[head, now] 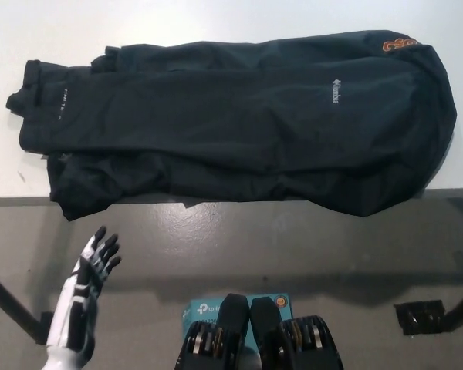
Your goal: The robot grabs the right edges of the black jacket on the table, and folds it in half
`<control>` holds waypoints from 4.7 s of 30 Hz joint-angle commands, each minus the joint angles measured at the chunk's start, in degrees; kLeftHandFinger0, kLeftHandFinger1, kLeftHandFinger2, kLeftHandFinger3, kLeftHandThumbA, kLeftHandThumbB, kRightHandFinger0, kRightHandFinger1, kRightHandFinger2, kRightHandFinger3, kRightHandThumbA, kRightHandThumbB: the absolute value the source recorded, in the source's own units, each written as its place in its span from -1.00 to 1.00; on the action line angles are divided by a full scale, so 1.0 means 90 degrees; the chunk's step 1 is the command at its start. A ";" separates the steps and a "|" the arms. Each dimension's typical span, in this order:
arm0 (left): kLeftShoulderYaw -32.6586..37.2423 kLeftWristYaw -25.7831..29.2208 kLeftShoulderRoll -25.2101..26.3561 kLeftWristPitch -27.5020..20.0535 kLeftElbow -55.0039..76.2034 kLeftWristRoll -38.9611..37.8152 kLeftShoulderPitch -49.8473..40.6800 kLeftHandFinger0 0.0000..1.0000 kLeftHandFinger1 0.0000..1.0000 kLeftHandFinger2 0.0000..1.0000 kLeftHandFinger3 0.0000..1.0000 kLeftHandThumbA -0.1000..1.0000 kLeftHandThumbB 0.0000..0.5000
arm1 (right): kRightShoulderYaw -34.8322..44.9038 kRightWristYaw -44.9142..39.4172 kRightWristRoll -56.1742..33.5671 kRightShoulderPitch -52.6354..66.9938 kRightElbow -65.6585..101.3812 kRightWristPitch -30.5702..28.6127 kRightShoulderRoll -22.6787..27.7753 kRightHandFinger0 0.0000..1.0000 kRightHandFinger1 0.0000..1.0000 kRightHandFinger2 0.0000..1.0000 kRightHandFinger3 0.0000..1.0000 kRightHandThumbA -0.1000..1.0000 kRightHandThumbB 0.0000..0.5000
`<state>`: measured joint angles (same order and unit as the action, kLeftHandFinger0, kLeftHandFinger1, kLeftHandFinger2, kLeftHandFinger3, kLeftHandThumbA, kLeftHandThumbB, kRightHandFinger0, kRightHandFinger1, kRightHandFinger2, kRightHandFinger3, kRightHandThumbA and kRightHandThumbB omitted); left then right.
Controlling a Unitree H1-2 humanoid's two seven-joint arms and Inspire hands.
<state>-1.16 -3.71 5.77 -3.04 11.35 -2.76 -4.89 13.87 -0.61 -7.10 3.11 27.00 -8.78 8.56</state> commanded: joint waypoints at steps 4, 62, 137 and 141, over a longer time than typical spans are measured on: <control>0.0210 -0.0224 0.0078 0.0248 0.0304 -0.0046 0.0158 1.00 1.00 1.00 1.00 1.00 -0.35 | 0.0731 0.0583 -0.0576 -0.1441 0.0691 0.1663 0.0801 1.00 1.00 1.00 1.00 0.89 -0.43; 0.0002 -0.0176 0.0159 -0.0161 0.0103 -0.0041 -0.0360 1.00 1.00 1.00 1.00 1.00 -0.40 | 0.0135 -0.0667 -0.2078 -0.5420 -0.6685 0.2747 0.1620 1.00 1.00 1.00 1.00 1.00 0.58; -0.0186 -0.0150 0.0207 -0.0249 0.0179 -0.0163 -0.0392 1.00 1.00 1.00 1.00 1.00 -0.45 | 0.0567 -0.1521 -0.1955 -0.5979 -0.9572 0.1905 0.1508 1.00 1.00 1.00 1.00 1.00 0.46; -0.0190 -0.0149 0.0210 -0.0261 0.0162 -0.0140 -0.0390 1.00 1.00 1.00 1.00 1.00 -0.41 | 0.0600 -0.1520 -0.2004 -0.6029 -0.9659 0.1864 0.1457 1.00 1.00 1.00 1.00 1.00 0.49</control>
<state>-2.56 -4.66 7.02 -3.14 11.21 -3.80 -8.24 19.93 -11.94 -25.58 -47.65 -58.88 9.20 21.92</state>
